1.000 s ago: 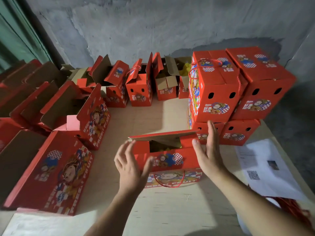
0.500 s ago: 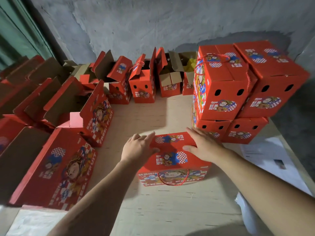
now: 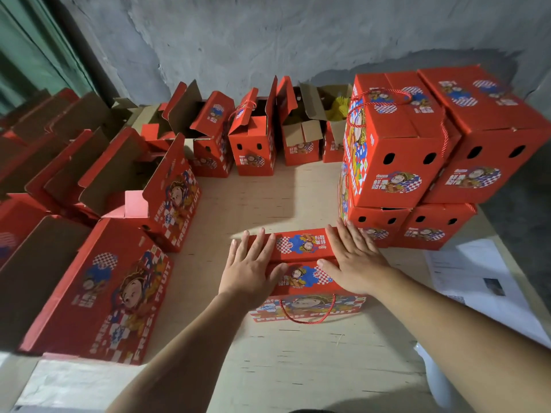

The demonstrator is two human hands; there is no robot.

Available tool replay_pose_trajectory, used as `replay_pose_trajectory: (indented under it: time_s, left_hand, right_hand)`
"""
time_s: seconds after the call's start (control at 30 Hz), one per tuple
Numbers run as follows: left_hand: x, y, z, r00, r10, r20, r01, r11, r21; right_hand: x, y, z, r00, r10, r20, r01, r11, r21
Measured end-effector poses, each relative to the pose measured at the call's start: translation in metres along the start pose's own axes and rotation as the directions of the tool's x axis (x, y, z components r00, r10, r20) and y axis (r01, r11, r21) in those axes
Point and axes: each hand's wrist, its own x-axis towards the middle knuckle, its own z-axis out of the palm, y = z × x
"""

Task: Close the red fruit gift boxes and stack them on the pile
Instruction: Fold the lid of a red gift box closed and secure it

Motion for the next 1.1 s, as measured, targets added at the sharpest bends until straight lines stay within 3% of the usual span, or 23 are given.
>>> replay_pose_trajectory:
  time_s: [0.07,0.13,0.23,0.3,0.5,0.87,1.0,1.1]
  left_hand:
    - [-0.001,0.002,-0.002,1.000,-0.005,0.013,0.005,1.000,0.011]
    - [-0.009,0.004,0.001,1.000,-0.004,-0.028,0.004,1.000,0.013]
    - [-0.030,0.008,0.006,0.971,0.010,-0.237,-0.026,0.998,-0.063]
    - [-0.038,0.011,0.008,0.937,0.031,-0.348,-0.072,0.992,-0.106]
    - [-0.045,0.013,0.014,0.932,0.098,-0.349,-0.115,0.993,-0.028]
    - [-0.050,0.017,0.011,0.984,0.100,-0.146,-0.093,0.994,0.058]
    - [-0.054,0.012,0.018,0.970,0.131,-0.203,-0.125,0.991,0.043]
    - [-0.049,-0.006,0.014,0.962,0.138,-0.236,-0.127,0.990,0.061]
  right_hand:
    - [-0.007,-0.005,-0.001,0.999,0.014,-0.051,-0.014,1.000,0.005]
    - [-0.025,-0.015,0.004,0.972,0.027,-0.234,-0.014,0.998,0.055]
    - [-0.058,-0.027,0.018,0.893,0.019,-0.450,0.046,0.990,0.132]
    - [-0.070,-0.030,0.026,0.867,0.010,-0.498,0.071,0.987,0.143]
    - [-0.079,-0.032,0.025,0.951,-0.008,-0.309,0.056,0.987,0.148]
    - [-0.067,-0.042,0.016,0.967,0.045,-0.251,-0.018,0.994,0.111]
    - [-0.071,-0.028,0.018,0.964,0.091,-0.250,-0.048,0.984,0.173]
    - [-0.077,-0.034,0.024,0.968,0.118,-0.223,-0.091,0.988,0.127]
